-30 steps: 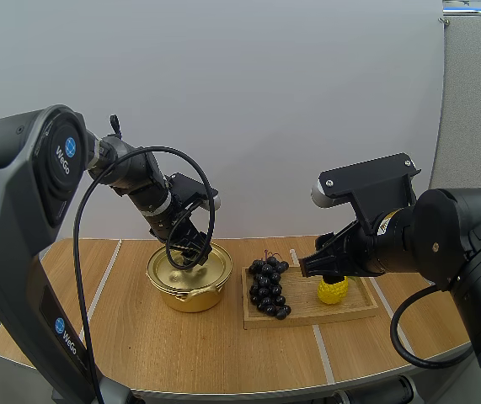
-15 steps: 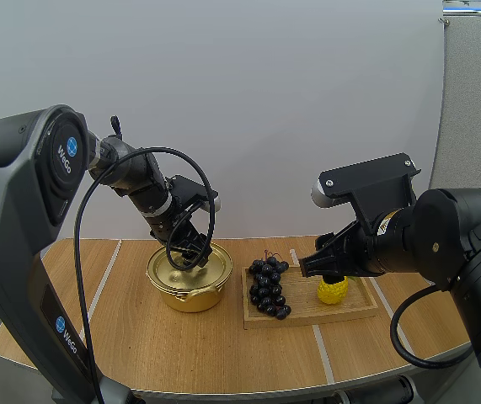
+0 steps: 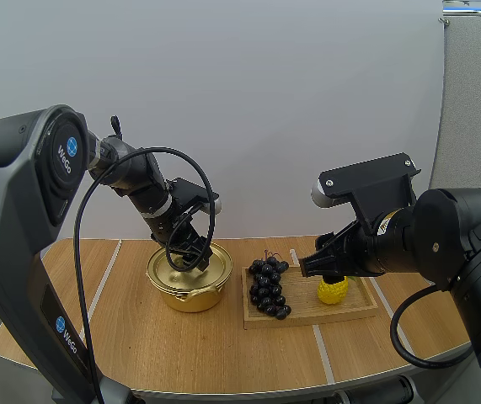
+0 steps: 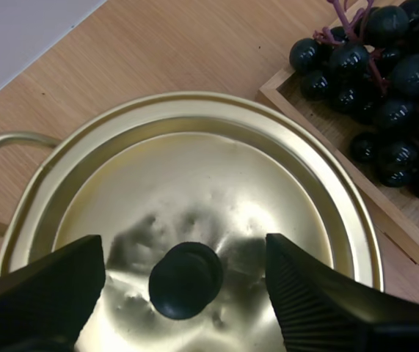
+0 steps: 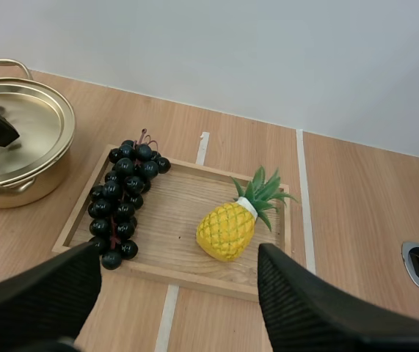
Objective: Open the pot, put the pineapple inside, and close it
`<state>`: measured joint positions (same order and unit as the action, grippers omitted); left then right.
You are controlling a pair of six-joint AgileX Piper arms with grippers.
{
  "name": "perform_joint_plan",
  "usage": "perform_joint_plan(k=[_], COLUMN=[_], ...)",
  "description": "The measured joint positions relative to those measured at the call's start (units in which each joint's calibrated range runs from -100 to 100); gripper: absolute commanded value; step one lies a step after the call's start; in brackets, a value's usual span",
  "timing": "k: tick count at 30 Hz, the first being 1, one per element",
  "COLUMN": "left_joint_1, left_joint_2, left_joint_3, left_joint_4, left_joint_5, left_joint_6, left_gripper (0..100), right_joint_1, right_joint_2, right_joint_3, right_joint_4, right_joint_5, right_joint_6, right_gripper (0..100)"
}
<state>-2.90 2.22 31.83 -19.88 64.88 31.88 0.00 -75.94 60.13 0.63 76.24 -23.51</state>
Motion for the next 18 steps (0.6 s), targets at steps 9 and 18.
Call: perform_joint_plan(k=[9,18], left_joint_1=[0.00,0.00], left_joint_2=[1.21,1.04], left_joint_3=[-0.30,-0.75], left_joint_4=[-0.35,-1.28], left_joint_5=[-0.16,0.42], left_joint_6=[0.00,0.10], left_gripper=[100,0], right_joint_1=[0.00,0.00], right_joint_2=[0.00,0.00], right_joint_3=[0.00,0.00], right_joint_4=[0.00,0.00], right_joint_5=[0.00,0.00], right_joint_6=[0.00,0.00], right_gripper=[100,100])
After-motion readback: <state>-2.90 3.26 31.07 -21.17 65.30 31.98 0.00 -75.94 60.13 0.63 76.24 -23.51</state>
